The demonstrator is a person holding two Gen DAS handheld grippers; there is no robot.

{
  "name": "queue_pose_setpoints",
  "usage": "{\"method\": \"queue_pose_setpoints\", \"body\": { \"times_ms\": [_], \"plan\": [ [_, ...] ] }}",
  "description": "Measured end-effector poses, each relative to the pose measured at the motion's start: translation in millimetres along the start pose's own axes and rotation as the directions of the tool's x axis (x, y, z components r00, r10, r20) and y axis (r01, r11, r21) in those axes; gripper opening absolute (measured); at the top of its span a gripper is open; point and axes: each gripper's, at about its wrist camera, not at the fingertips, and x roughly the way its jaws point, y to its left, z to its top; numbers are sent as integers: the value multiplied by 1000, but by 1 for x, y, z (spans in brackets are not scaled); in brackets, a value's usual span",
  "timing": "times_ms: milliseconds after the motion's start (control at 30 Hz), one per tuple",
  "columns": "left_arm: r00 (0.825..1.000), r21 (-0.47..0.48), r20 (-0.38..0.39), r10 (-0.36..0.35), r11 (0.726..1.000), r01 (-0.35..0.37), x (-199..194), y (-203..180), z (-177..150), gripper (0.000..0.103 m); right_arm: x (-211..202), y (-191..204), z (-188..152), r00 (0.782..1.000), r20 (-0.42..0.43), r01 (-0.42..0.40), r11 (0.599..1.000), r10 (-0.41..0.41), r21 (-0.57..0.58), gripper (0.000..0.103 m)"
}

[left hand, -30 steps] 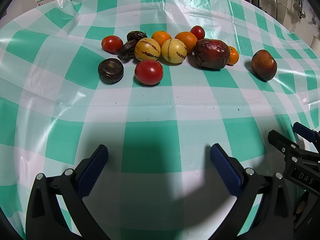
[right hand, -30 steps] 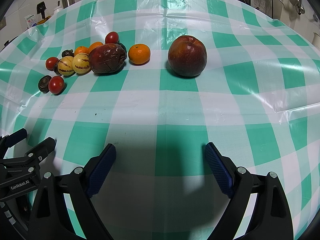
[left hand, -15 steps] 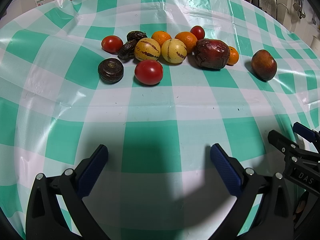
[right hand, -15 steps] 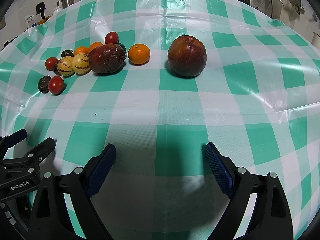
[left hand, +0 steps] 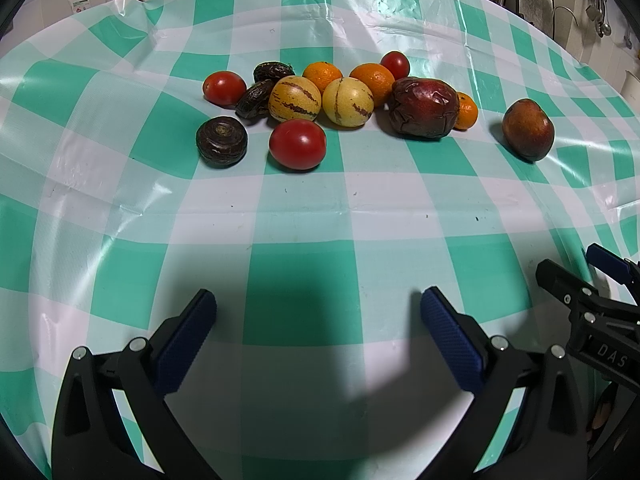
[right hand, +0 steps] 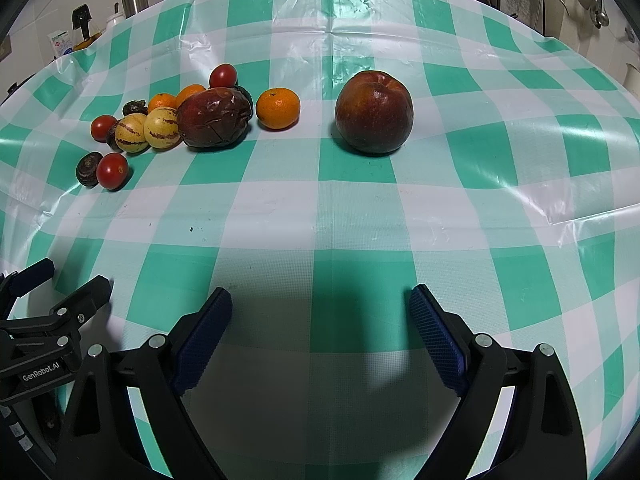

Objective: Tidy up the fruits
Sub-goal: 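Grasp the large red apple with the right tool while the left tool grasps a red tomato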

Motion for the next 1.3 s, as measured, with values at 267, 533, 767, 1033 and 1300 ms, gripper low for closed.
{"method": "queue_pose_setpoints", "body": {
  "times_ms": [267,533,767,1033,1300],
  "plan": [
    [1000,9,-20,-15,1000,16,-3,4,1,102,2,-2,4,1000,-16,-11,1000,11,-19,87],
    [994,-61,27,-107,992,108,-11,34,0,101,29,-32,46,998,-17,-54,998,55,18,87],
    [995,-90,31,-93,991,95,-5,46,12,101,63,-51,96,1000,2,-28,999,28,46,85],
    [996,-63,-4,-85,994,84,21,28,45,94,82,-45,119,1000,16,23,1000,-23,-9,62],
    [1000,-57,17,14,998,-13,45,9,80,67,83,-27,123,999,19,26,1000,-26,-4,61]
  ]
}}
